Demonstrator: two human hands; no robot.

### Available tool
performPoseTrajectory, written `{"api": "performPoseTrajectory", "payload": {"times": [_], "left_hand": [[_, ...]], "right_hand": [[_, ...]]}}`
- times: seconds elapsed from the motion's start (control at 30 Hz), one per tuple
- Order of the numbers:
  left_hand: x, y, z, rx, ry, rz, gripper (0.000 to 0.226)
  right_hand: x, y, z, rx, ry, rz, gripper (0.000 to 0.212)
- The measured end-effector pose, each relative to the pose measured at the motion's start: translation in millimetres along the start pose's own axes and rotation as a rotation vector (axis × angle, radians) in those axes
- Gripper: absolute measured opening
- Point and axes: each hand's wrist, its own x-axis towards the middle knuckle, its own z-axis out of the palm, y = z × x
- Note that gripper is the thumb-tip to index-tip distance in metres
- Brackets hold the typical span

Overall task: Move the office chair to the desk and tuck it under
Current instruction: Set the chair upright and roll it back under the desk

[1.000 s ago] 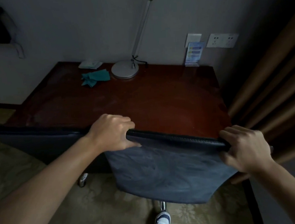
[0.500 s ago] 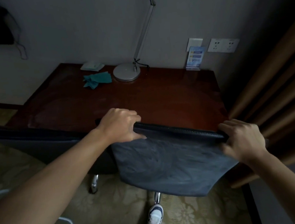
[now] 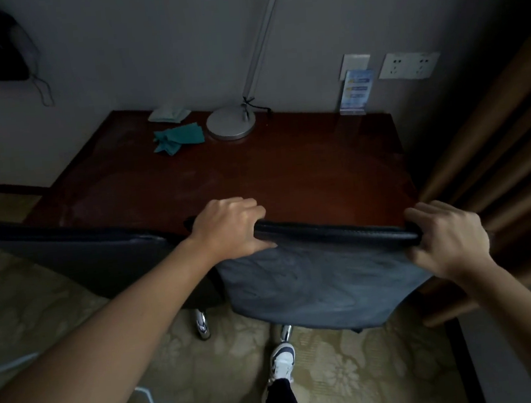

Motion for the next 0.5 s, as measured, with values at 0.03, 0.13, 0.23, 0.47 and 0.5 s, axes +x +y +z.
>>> {"api": "performPoseTrajectory", "payload": {"times": [0.03,0.13,0.23,0.47,0.5], "left_hand": [[-2,1,1,0.006,-0.004,-0.008,0.054],[-5,6,1,0.026,-0.021,-0.045,0.056],[-11,12,-1,0.026,-0.050,-0.085,0.056],[-24,24,-7,0.001,-0.170,-0.177,0.055],[-26,26,-11,-0.012,-0.198,-0.201,0.055]], "right_hand": [[-2,0,2,-0.006,0.005,0.003,0.021],[-6,-1,5,-0.010,-0.002,0.025,0.022],[-13,-2,5,0.001,-0.030,0.057,0.022],[-17,-16,-5,-0.121,-0.235,0.142,0.041],[-15,-27,-8,-0.153,-0.280,0.121,0.050]]}}
